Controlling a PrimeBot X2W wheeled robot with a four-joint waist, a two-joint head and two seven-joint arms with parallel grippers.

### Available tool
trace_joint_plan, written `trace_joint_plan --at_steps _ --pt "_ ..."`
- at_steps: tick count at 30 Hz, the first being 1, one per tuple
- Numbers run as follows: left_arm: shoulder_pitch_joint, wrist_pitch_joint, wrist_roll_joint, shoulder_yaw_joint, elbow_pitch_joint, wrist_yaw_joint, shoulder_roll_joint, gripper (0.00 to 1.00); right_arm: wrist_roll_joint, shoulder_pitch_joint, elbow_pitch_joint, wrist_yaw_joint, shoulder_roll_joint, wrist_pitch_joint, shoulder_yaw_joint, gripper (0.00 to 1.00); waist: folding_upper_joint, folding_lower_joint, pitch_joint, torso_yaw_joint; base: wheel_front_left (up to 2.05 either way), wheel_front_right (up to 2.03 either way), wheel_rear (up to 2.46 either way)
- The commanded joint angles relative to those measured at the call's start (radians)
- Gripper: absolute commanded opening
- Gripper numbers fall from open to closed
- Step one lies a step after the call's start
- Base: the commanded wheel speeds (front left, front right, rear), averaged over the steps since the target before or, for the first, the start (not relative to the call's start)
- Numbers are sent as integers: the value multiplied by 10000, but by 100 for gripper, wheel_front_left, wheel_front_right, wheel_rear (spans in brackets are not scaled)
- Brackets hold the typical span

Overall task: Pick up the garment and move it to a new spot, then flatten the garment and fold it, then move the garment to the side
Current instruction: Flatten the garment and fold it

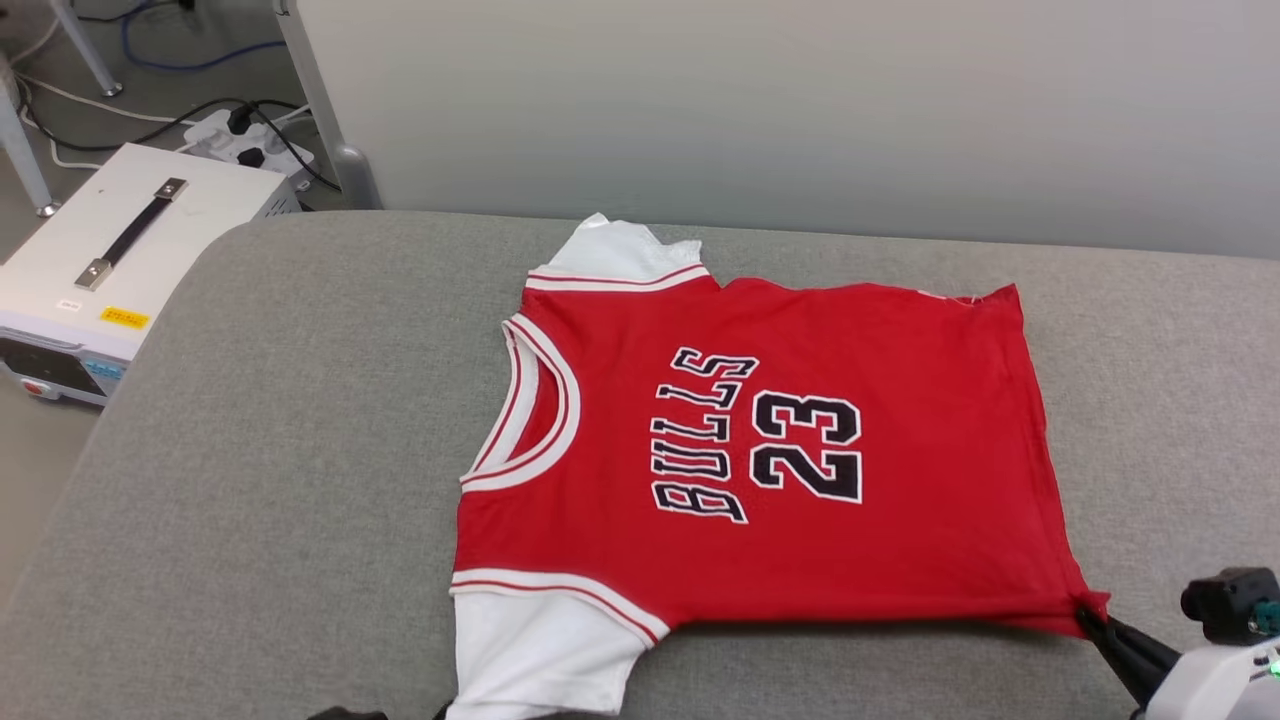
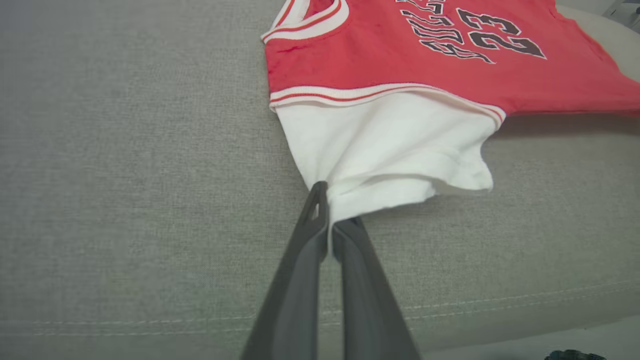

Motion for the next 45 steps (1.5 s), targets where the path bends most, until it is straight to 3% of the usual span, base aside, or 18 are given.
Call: trace_joint_plan --at_steps 1,11,19,29,45 --pt "290 101 -99 -70 -47 32 52 0 94 420 -200 -7 -96 143 -203 0 -1 1 -131 70 0 0 0" --pt "927 800 -394 -475 -267 3 344 0 -198 2961 -1896 -7 -126 1366 -1850 0 -1 1 -194 42 0 0 0" --pt "-365 773 308 -419 -357 -145 424 0 -970 3291 -2795 -7 417 2174 -3261 0 -1 1 64 -57 0 0 0" --pt "-3267 1229 796 -224 344 -1301 340 0 -1385 2479 -3469 -7 853 2899 -4214 0 -1 1 926 -349 0 0 0" --pt "-6987 1329 1143 -213 3607 -3020 -497 0 -1196 -132 -3089 -7 944 3285 -3928 0 -1 1 2679 -838 0 0 0"
